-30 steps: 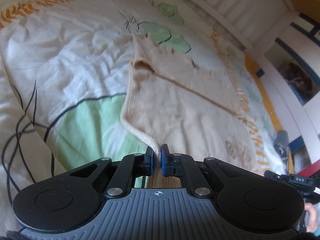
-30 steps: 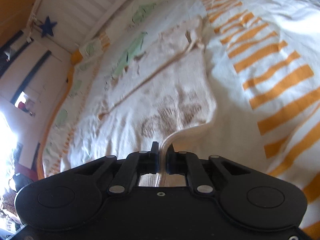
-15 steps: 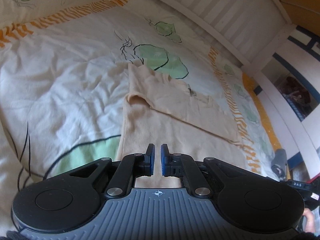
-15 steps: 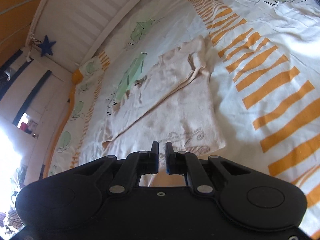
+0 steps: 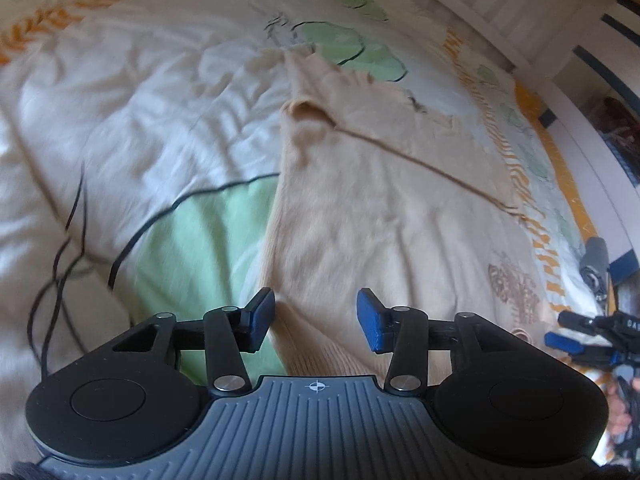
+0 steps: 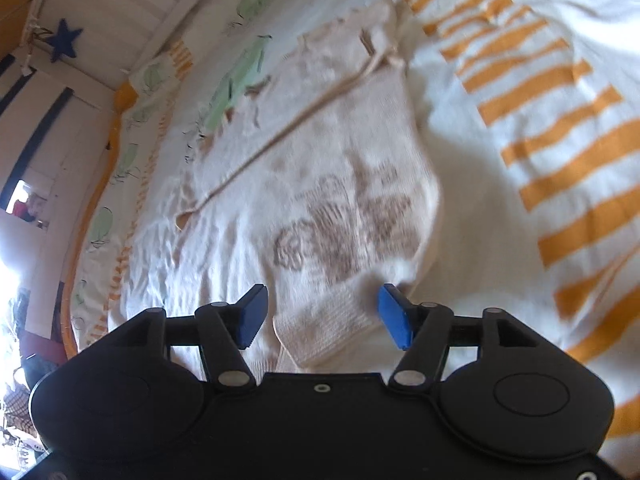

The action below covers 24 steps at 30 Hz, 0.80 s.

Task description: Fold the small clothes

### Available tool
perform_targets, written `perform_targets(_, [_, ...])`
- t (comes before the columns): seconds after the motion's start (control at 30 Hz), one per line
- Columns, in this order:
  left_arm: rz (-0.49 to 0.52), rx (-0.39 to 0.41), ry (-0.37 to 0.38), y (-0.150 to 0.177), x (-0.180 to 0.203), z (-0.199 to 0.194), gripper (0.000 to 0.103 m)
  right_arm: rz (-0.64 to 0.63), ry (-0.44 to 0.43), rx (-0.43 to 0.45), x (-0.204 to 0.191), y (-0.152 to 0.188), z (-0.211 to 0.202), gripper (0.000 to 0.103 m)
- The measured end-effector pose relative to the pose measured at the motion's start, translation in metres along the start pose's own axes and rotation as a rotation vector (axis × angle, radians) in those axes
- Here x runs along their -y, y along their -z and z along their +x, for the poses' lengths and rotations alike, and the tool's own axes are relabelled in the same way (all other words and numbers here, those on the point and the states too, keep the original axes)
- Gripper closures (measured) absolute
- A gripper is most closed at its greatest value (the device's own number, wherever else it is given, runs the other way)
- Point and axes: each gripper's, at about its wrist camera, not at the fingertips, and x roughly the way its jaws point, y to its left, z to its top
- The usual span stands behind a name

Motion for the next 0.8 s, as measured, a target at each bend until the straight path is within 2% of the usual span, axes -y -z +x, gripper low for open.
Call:
perform_targets(0.07, [-0.022, 0.007, -0.012, 0.002, -0.001, -0.002, 0.049, 0.017, 0.015, 0.007, 0.002, 0.005, -0.001, 0.036])
perform_targets(0.13, [-0.030, 0.010, -0.023, 0.002, -0.001, -0.002, 0.044, 0.032, 0.032, 0.014, 0.005, 0.008, -0.002, 0.034])
perform_targets(0.33, [-0.031, -0.011, -0.060, 0.005, 0.004, 0.002, 0.041, 0.093, 0.046, 0.026, 0.015, 0.012, -0.006, 0.026])
perform_targets(0.47, [-0.036, -0.042, -0.050, 0.010, 0.006, 0.008, 0.041, 0.111, 0.019, 0.039, 0.013, 0.012, -0.004, 0.023])
perform_targets(0.57, [-0.034, -0.037, -0.048, 0.013, 0.009, 0.006, 0.041, 0.114, 0.000, 0.032, 0.006, 0.012, -0.001, 0.023])
perform_targets(0.67, [-0.034, -0.037, -0.039, 0.015, 0.009, 0.005, 0.041, 0.112, -0.045, 0.037, -0.002, 0.016, 0.001, 0.029])
perform_targets(0.8, [-0.036, -0.070, -0.003, 0.015, 0.009, 0.012, 0.040, 0.129, -0.115, 0.048, -0.004, 0.019, 0.009, 0.030])
